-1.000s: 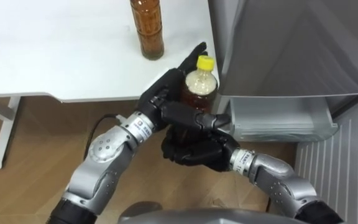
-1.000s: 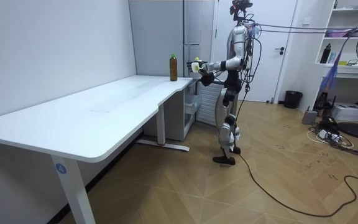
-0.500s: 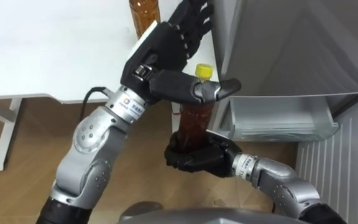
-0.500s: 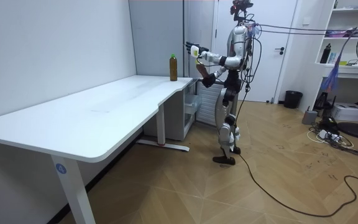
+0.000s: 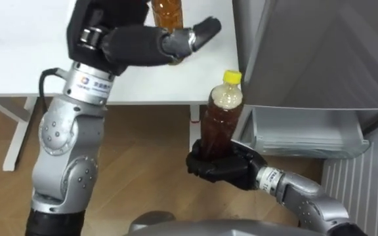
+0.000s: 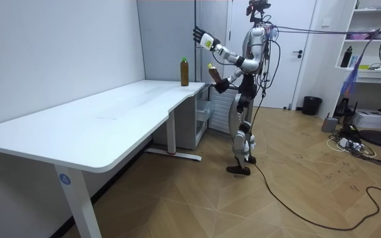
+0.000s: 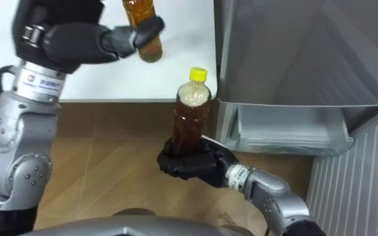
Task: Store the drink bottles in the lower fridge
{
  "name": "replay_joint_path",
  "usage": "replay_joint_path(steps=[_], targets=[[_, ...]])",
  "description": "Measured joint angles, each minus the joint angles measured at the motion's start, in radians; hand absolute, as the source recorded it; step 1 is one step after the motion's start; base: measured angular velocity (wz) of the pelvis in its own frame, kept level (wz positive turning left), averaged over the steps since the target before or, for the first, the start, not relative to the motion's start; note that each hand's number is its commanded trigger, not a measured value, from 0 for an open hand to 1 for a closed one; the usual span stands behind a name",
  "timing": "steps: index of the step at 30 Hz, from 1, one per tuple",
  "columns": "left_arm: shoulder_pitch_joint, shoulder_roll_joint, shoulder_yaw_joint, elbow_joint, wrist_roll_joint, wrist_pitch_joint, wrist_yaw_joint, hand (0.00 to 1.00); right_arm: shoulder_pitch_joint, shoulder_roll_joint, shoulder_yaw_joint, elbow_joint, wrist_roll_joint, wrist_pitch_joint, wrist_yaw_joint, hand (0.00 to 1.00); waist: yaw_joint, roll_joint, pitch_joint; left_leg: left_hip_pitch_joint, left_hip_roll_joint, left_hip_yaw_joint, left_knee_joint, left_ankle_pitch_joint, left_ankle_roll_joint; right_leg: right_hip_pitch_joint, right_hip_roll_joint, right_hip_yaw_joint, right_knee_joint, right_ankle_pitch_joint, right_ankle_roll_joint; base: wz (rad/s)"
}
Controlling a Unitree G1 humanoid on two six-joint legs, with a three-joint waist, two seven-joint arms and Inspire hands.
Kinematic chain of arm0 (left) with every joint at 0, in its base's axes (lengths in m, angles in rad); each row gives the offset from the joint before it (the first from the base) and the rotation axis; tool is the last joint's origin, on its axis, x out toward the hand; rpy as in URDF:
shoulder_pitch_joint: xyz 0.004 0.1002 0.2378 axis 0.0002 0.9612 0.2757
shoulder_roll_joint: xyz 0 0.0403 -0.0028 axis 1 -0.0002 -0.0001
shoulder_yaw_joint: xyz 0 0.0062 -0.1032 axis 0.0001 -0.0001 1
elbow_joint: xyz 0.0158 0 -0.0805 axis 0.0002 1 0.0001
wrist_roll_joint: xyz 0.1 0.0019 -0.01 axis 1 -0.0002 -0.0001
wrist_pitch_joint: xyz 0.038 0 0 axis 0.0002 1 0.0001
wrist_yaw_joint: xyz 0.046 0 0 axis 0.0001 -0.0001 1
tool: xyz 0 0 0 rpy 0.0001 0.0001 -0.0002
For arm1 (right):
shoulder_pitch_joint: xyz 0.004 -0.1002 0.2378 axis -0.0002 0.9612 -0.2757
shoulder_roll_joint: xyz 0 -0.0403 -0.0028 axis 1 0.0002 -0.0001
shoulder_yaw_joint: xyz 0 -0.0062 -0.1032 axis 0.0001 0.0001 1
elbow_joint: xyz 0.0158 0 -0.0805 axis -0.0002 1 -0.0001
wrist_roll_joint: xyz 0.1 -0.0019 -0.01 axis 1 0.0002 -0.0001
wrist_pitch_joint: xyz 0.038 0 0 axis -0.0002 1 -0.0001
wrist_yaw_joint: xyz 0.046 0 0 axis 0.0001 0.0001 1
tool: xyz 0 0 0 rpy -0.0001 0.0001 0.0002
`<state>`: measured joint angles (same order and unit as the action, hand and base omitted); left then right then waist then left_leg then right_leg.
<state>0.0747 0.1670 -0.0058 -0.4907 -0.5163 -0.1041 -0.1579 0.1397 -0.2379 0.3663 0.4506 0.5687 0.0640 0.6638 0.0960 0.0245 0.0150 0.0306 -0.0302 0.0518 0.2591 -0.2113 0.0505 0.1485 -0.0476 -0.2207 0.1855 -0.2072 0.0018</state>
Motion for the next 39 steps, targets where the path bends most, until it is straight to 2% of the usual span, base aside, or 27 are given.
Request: replay_joint_path(steps=[1, 3, 5, 10, 12, 15, 17, 19, 20, 23, 25, 28, 29, 30, 32, 34, 35, 36, 39], targets=[[0.0, 0.0, 0.018, 0.0, 0.0, -0.008, 0.011, 0.0, 0.012, 0.003, -0.012, -0.006, -0.006, -0.001, 0.0, 1.0, 0.002, 0.001, -0.0003, 0.006, 0.0, 0.0, -0.005, 0.0, 0.0, 0.005, 0.0, 0.0, 0.0, 0.0, 0.0, -0.06], [0.001, 0.001, 0.07, 0.0, 0.016, -0.048, 0.071, 0.0, 0.04, 0.003, -0.038, -0.027, -0.03, -0.002, 0.001, 1.0, 0.02, 0.004, -0.0003, 0.028, 0.0, 0.002, -0.018, 0.001, -0.001, 0.02, 0.004, 0.001, -0.001, 0.0, 0.0, -0.08], [0.001, 0.002, 0.104, 0.002, 0.06, -0.065, 0.111, 0.0, 0.042, -0.006, -0.047, -0.025, -0.033, -0.002, 0.002, 1.0, 0.027, 0.003, 0.003, 0.035, 0.0, 0.002, -0.021, 0.002, -0.001, 0.027, 0.004, -0.001, -0.001, 0.0, 0.0, 0.0], [0.017, 0.009, 0.225, 0.002, 0.128, -0.079, 0.227, 0.0, 0.08, 0.002, -0.109, -0.027, -0.043, -0.01, 0.002, 1.0, 0.067, 0.011, 0.0029, 0.035, 0.0, 0.001, -0.022, 0.002, -0.002, 0.026, 0.005, -0.006, -0.004, 0.0, 0.0, 0.0], [0.022, 0.009, 0.283, 0.026, 0.148, -0.107, 0.286, 0.0, 0.092, 0.003, -0.127, -0.027, -0.051, -0.01, 0.002, 1.0, 0.087, 0.014, 0.0018, 0.04, -0.001, 0.0, -0.021, 0.003, -0.003, 0.028, 0.005, -0.007, -0.007, 0.0, 0.0, 0.0], [0.048, 0.009, 0.32, 0.07, 0.179, -0.118, 0.379, 0.0, 0.108, 0.001, -0.127, -0.04, -0.057, -0.01, -0.004, 1.0, 0.104, 0.018, 0.0013, 0.052, -0.002, 0.0, -0.024, 0.003, -0.003, 0.041, 0.005, -0.015, -0.018, 0.0, 0.0, 0.02], [0.06, 0.009, 0.326, 0.092, 0.189, -0.119, 0.438, 0.0, 0.115, 0.002, -0.126, -0.052, -0.056, -0.01, -0.009, 1.0, 0.108, 0.021, 0.0014, 0.053, -0.001, -0.004, -0.024, 0.003, -0.003, 0.043, 0.004, -0.033, -0.018, 0.0, 0.0, 0.08], [0.077, 0.01, 0.329, 0.128, 0.206, -0.119, 0.478, 0.0, 0.115, 0.002, -0.126, -0.061, -0.059, -0.01, -0.009, 1.0, 0.115, 0.025, -0.0007, 0.053, -0.002, -0.004, -0.029, 0.003, -0.003, 0.041, 0.004, -0.031, -0.019, 0.0, 0.0, -0.02], [0.101, 0.01, 0.332, 0.16, 0.205, -0.119, 0.499, 0.0, 0.118, 0.002, -0.126, -0.066, -0.066, -0.01, -0.011, 1.0, 0.12, 0.03, -0.0049, 0.055, -0.002, -0.004, -0.037, 0.003, -0.003, 0.041, 0.004, -0.031, -0.019, 0.0, 0.0, -0.04], [0.132, 0.01, 0.328, 0.301, 0.188, -0.12, 0.538, 0.0, 0.125, 0.002, -0.121, -0.074, -0.063, -0.007, -0.03, 1.0, 0.125, 0.032, -0.0068, 0.062, -0.002, -0.003, -0.042, 0.004, -0.005, 0.043, 0.005, -0.031, -0.018, -0.001, 0.0, -0.03], [0.159, 0.009, 0.314, 0.423, 0.11, -0.114, 0.552, 0.0, 0.124, 0.004, -0.121, -0.074, -0.061, 0.001, -0.047, 1.0, 0.134, 0.027, -0.0082, 0.062, -0.002, -0.003, -0.044, 0.005, -0.006, 0.042, 0.005, -0.03, -0.02, -0.001, 0.0, -0.02], [0.188, 0.01, 0.293, 0.546, -0.008, -0.108, 0.562, 0.0, 0.124, 0.004, -0.109, -0.074, -0.055, 0.002, -0.074, 1.0, 0.137, 0.012, -0.0104, 0.066, -0.002, -0.003, -0.045, 0.006, -0.006, 0.043, 0.005, -0.029, -0.02, -0.001, 0.0, -0.01], [0.19, 0.013, 0.285, 0.622, -0.127, -0.105, 0.565, 0.0, 0.121, 0.0, -0.101, -0.074, -0.043, 0.003, -0.089, 1.0, 0.142, 0.005, -0.0108, 0.066, -0.001, -0.002, -0.046, 0.006, -0.007, 0.042, 0.005, -0.029, -0.019, -0.001, 0.0, -0.08], [0.192, 0.013, 0.273, 0.691, -0.239, -0.098, 0.573, 0.0, 0.12, -0.001, -0.095, -0.073, -0.03, 0.003, -0.106, 1.0, 0.152, 0.0, -0.0098, 0.068, 0.0, 0.003, -0.05, 0.006, -0.007, 0.041, 0.005, -0.027, -0.02, -0.001, 0.0, -0.1], [0.199, 0.013, 0.243, 0.777, -0.356, -0.088, 0.587, 0.0, 0.118, 0.001, -0.084, -0.072, -0.005, 0.007, -0.131, 1.0, 0.16, -0.008, -0.0066, 0.069, -0.001, 0.002, -0.054, 0.006, -0.006, 0.04, 0.005, -0.029, -0.019, -0.001, 0.0, -0.03], [0.224, 0.013, 0.2, 0.849, -0.406, -0.085, 0.584, 0.0, 0.105, 0.005, -0.076, -0.072, -0.001, 0.027, -0.144, 1.0, 0.158, -0.023, -0.0051, 0.068, 0.0, 0.001, -0.054, 0.006, -0.006, 0.039, 0.004, -0.03, -0.018, -0.001, 0.0, 0.0], [0.227, 0.013, 0.16, 0.921, -0.436, -0.082, 0.579, 0.0, 0.094, 0.008, -0.07, -0.072, 0.003, 0.038, -0.155, 1.0, 0.158, -0.027, -0.0034, 0.067, 0.0, 0.001, -0.055, 0.006, -0.006, 0.039, 0.005, -0.03, -0.018, -0.001, 0.0, 0.0], [0.227, 0.013, 0.117, 0.993, -0.481, -0.066, 0.577, 0.0, 0.082, 0.005, -0.049, -0.072, 0.022, 0.045, -0.169, 1.0, 0.158, -0.028, -0.0032, 0.067, -0.001, 0.001, -0.056, 0.005, -0.006, 0.04, 0.005, -0.03, -0.018, 0.0, 0.0, 0.0], [0.234, 0.012, 0.05, 1.117, -0.628, -0.014, 0.551, 0.0, 0.048, 0.004, -0.003, -0.072, 0.03, 0.07, -0.188, 1.0, 0.157, -0.031, -0.0037, 0.063, -0.001, 0.001, -0.056, 0.005, -0.006, 0.037, 0.004, -0.029, -0.018, 0.0, 0.0, 0.0]])
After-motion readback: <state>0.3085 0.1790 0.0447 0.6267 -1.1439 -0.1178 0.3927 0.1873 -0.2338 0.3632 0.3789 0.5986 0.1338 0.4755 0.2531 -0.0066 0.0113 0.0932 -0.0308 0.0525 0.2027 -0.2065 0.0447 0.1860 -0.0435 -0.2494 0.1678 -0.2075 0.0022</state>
